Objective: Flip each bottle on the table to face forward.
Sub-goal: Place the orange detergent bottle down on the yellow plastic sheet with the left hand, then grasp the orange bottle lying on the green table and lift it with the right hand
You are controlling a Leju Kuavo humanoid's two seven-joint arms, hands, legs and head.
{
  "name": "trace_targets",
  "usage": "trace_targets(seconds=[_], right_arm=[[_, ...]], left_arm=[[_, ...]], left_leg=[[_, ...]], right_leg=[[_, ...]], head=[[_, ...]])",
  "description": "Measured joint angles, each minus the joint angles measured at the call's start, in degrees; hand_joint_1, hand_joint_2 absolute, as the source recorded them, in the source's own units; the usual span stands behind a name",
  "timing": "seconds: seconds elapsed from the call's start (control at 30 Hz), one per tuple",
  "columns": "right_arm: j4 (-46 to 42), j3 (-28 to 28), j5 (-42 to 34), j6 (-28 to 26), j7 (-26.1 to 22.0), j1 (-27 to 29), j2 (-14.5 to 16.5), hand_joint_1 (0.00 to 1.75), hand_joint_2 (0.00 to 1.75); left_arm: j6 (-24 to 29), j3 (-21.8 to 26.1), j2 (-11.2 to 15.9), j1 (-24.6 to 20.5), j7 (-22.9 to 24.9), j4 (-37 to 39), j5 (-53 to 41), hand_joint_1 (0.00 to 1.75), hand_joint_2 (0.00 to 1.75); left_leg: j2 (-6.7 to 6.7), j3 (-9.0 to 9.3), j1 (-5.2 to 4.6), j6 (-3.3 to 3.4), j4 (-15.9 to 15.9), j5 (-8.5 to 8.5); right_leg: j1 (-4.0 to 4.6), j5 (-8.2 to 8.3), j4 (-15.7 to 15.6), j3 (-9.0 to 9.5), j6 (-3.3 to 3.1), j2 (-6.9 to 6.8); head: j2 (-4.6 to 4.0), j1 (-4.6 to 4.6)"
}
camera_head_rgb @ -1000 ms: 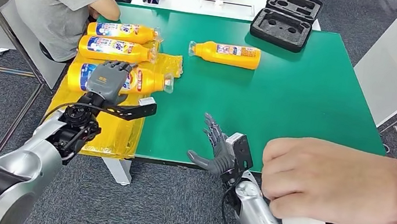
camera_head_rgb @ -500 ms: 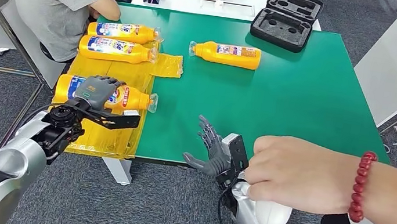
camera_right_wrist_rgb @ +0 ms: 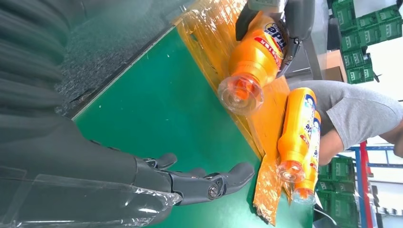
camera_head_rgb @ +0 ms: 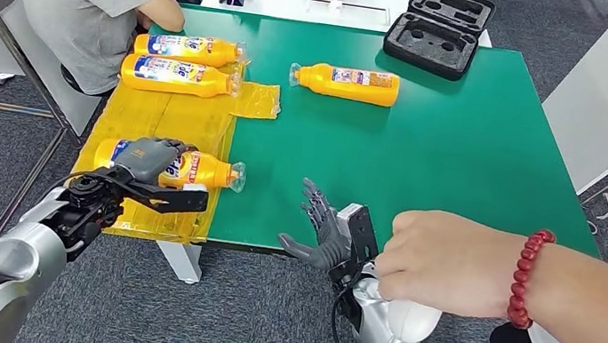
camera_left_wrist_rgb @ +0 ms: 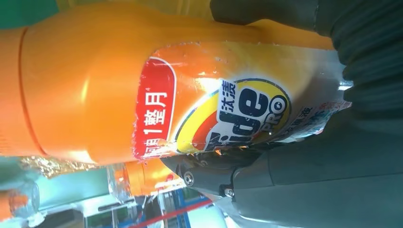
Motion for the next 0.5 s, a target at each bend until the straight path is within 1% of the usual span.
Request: trace_targets(seconds=[0.47, 0.5], right_arm=[[1.0, 0.1, -0.4, -0.3, 0.0, -0.5, 0.0, 0.00, 1.75], [1.1, 0.1, -0.5, -0.3, 0.0, -0.5, 0.0, 0.00, 1.75]], left_arm=[[-3.4, 0.0, 0.0, 0.7, -0.6, 0.2, -2.2, 1.75, 1.75], [-3.6, 0.0, 0.0, 0.7, -0.6, 0.3, -2.4, 1.75, 1.31]], left_leg=[[0.00, 0.00, 0.00, 0.00, 0.0, 0.00], [0.00, 0.00, 0.00, 0.00, 0.0, 0.00]], right_leg=[[0.00, 0.00, 0.0, 0.00, 0.00, 0.00], [0.00, 0.00, 0.0, 0.00, 0.00, 0.00]], head=[[0.00, -0.01], [0.00, -0.01]])
